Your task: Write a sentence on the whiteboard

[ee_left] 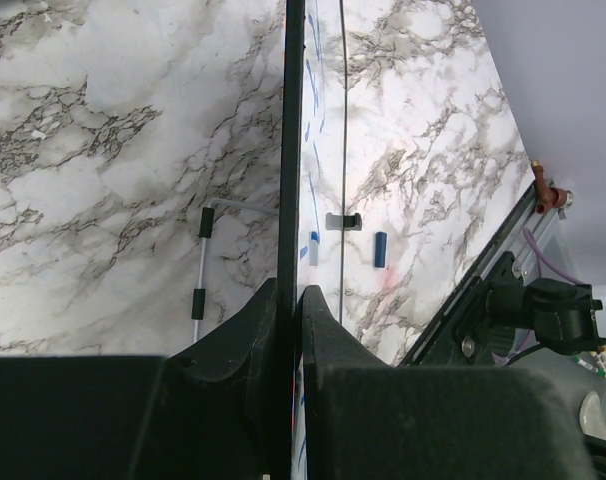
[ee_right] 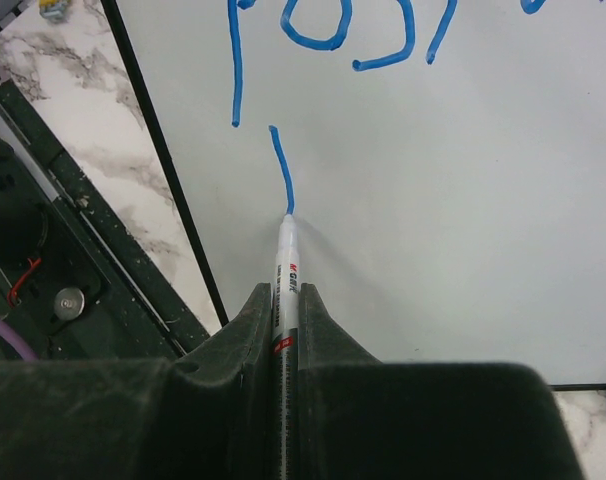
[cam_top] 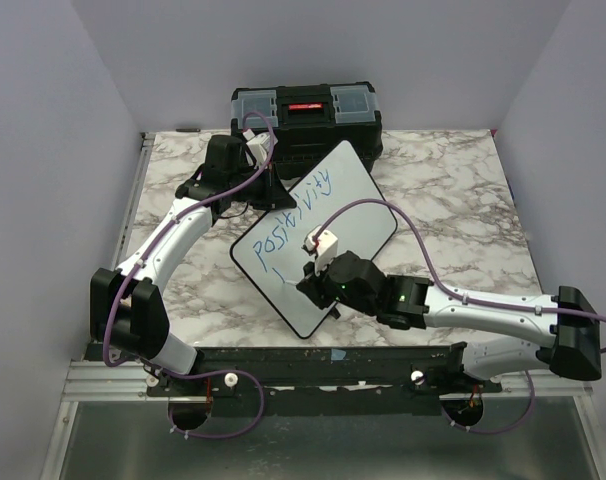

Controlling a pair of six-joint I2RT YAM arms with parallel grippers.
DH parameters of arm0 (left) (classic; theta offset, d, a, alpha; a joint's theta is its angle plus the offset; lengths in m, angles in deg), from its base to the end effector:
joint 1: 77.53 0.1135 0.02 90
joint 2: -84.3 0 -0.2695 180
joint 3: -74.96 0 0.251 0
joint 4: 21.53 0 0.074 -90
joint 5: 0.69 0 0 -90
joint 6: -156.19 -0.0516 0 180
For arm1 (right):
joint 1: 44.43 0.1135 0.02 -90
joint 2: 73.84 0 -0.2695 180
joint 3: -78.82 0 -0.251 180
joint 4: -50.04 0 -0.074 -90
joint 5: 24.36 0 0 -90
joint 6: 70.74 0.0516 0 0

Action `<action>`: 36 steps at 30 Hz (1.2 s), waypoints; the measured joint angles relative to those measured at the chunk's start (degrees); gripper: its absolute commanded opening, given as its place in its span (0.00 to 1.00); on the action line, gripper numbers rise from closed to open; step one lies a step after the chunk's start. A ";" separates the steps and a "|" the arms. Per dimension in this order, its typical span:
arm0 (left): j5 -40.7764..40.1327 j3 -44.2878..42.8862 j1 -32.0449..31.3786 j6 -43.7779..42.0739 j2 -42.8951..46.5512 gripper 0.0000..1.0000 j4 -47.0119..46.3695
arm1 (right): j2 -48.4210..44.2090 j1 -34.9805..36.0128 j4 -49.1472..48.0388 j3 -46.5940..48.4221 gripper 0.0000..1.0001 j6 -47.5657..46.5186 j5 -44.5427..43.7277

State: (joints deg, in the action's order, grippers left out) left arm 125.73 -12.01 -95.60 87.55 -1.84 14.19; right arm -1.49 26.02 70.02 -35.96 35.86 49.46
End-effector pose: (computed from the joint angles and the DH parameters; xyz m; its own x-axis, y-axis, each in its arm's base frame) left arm 0.3209 -0.1369 0.3199 -0.7660 -0.0584 -0.6402 0.4656 0.6364 -0.6150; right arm 0.1130 0.2754 0.2829 -0.3810 -0.2529 -0.8893 -0.7442 0.6547 0.1326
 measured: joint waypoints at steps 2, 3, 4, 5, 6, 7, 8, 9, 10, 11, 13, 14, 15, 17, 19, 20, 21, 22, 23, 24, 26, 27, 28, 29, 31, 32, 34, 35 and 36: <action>0.00 0.00 0.00 0.04 0.00 0.00 0.00 | -0.33 0.00 -0.07 0.00 0.01 0.09 0.00; 0.00 0.00 0.00 0.09 0.00 0.00 0.00 | -0.44 0.00 -0.07 0.00 0.01 0.13 -0.02; 0.00 0.00 0.00 0.11 0.00 0.00 0.00 | -0.46 0.00 -0.07 0.09 0.01 0.15 -0.02; 0.00 0.00 0.00 0.13 0.00 0.00 0.00 | -0.46 0.00 -0.13 0.13 0.01 0.20 -0.04; 0.00 0.00 0.00 0.15 0.00 0.00 0.00 | -0.46 0.00 -0.11 0.20 0.01 0.28 -0.07; 0.00 0.00 0.00 0.15 0.00 0.00 0.00 | -0.46 0.00 -0.11 0.26 0.01 0.33 -0.09; 0.00 0.00 0.00 0.15 0.00 0.00 0.00 | -0.44 0.00 -0.13 0.39 0.01 0.33 -0.09; 0.00 0.00 0.00 0.17 0.00 0.00 0.00 | -0.35 0.00 -0.13 0.61 0.01 0.33 -0.11; 0.00 0.00 0.00 0.17 0.00 0.00 -0.02 | -0.28 0.00 -0.24 0.81 0.01 0.35 -0.13; 0.00 0.00 0.00 0.17 0.00 0.00 -0.02 | -0.24 0.00 -0.44 0.96 0.01 0.35 -0.24; 0.00 0.00 0.00 0.20 0.00 0.00 -0.02 | -0.17 0.00 -0.70 1.09 0.01 0.37 -0.52; 0.00 0.00 0.00 0.20 0.00 0.00 -0.02 | -0.11 0.00 -0.81 1.14 0.00 0.37 -0.70; 0.00 0.00 0.00 0.20 0.00 0.00 -0.04 | 0.02 0.00 -0.94 1.16 0.01 0.39 -0.87; 0.02 0.00 0.02 0.28 0.00 0.00 -0.04 | 0.31 0.00 -0.98 1.27 0.01 0.39 -1.16; 0.04 0.00 0.02 0.33 0.00 0.00 -0.07 | 0.63 0.00 -0.98 1.60 0.01 0.39 -1.31; 0.04 0.00 0.04 0.33 0.00 0.00 -0.09 | 0.87 0.00 -1.03 1.84 0.01 0.39 -1.40; 0.07 0.00 0.07 0.33 0.00 0.00 -0.09 | 1.16 0.00 -1.29 2.01 0.01 0.39 -1.44; 0.07 0.00 0.07 0.35 0.00 0.00 -0.09 | 1.31 0.00 -1.49 2.03 0.01 0.39 -1.46; 0.07 0.00 0.09 0.33 0.00 0.00 -0.09 | 1.49 0.00 -1.66 2.03 0.01 0.39 -1.49; 0.09 0.00 0.09 0.35 0.00 0.00 -0.09 | 1.68 0.00 -1.79 2.03 0.01 0.39 -1.53; 0.13 0.02 0.11 0.35 0.00 0.00 -0.11 | 2.19 0.00 -1.86 2.12 0.01 0.39 -1.55; 0.13 0.04 0.11 0.35 0.00 0.00 -0.15 | 2.51 0.00 -1.88 2.19 0.01 0.39 -1.57; 0.15 0.11 0.11 0.33 0.00 0.00 -0.24 | 2.80 0.00 -1.90 2.34 0.01 0.39 -1.64; 0.22 0.11 0.15 0.31 0.00 0.00 -0.31 | 3.04 0.00 -1.90 2.54 0.01 0.39 -1.79; 0.31 0.24 0.28 0.28 0.00 0.00 -0.42 | 3.28 0.00 -1.95 2.73 0.01 0.42 -2.05; 0.35 0.26 0.33 0.31 0.00 0.00 -0.44 | 3.32 0.00 -1.97 2.78 0.01 0.44 -2.27; 0.39 0.33 0.35 0.31 0.00 0.00 -0.55 | 3.39 0.00 -2.03 2.80 0.01 0.55 -2.73; 0.42 0.33 0.35 0.31 0.00 0.00 -0.59 | 3.39 0.04 -2.03 2.80 0.01 0.61 -3.08; 0.42 0.33 0.35 0.31 0.00 0.00 -0.63 | 3.39 0.09 -2.03 2.80 0.01 0.79 -3.63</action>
State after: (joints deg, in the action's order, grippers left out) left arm 126.15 -11.69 -95.25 87.86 -1.84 13.55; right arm 1.90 26.11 67.99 -33.16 36.65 45.83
